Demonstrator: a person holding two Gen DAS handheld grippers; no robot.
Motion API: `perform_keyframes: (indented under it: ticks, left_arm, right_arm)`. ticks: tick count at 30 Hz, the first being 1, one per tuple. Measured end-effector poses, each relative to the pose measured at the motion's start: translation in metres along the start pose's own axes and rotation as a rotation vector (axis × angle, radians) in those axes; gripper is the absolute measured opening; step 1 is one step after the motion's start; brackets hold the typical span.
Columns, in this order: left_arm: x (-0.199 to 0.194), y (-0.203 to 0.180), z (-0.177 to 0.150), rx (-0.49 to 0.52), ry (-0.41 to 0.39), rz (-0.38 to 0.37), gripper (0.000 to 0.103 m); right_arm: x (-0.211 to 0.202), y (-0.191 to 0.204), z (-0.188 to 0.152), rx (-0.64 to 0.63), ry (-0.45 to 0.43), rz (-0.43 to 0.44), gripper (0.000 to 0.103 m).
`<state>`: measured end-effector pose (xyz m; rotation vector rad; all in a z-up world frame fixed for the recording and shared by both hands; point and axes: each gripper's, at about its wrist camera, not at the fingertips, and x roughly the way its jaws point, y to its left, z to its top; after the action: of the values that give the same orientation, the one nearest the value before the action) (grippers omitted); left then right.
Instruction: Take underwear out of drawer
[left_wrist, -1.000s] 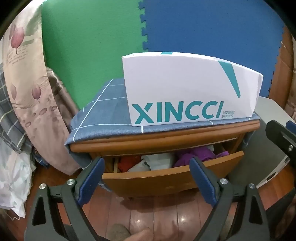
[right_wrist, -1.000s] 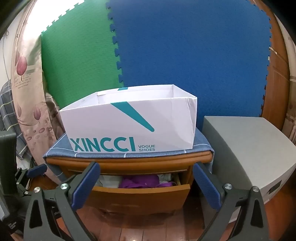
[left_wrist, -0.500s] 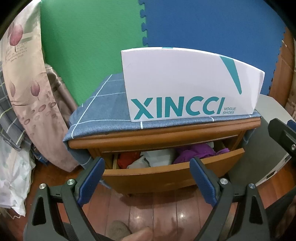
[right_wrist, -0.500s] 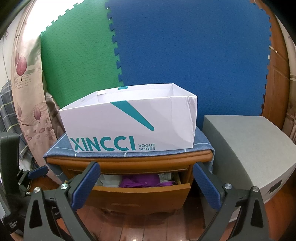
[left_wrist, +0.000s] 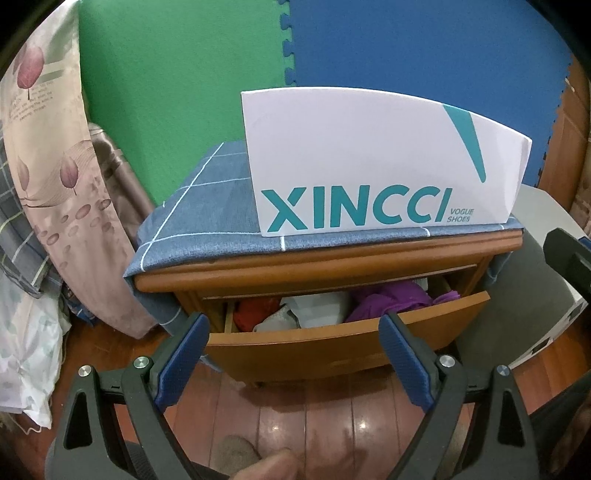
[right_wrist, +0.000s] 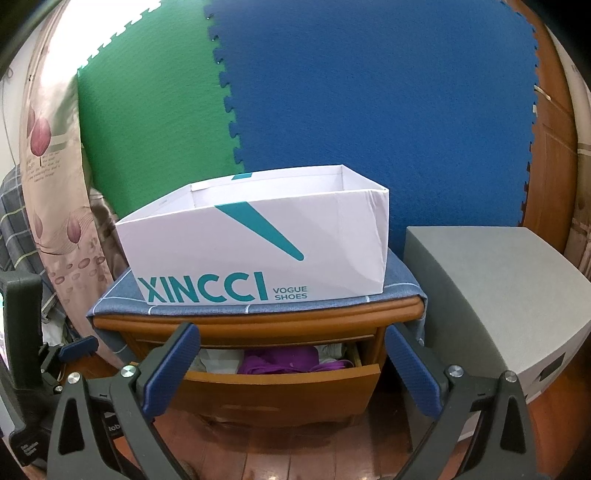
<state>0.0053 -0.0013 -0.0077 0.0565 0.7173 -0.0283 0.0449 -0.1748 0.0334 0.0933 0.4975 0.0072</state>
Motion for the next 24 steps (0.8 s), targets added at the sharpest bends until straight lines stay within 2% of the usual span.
perform_keyframes:
  ticks: [24]
  left_arm:
    - [0.0059, -0.003, -0.0037, 0.005, 0.022, 0.005, 0.091]
  right_arm:
    - [-0.0005, -0.0034, 0.0009, 0.018, 0.005, 0.005, 0.103]
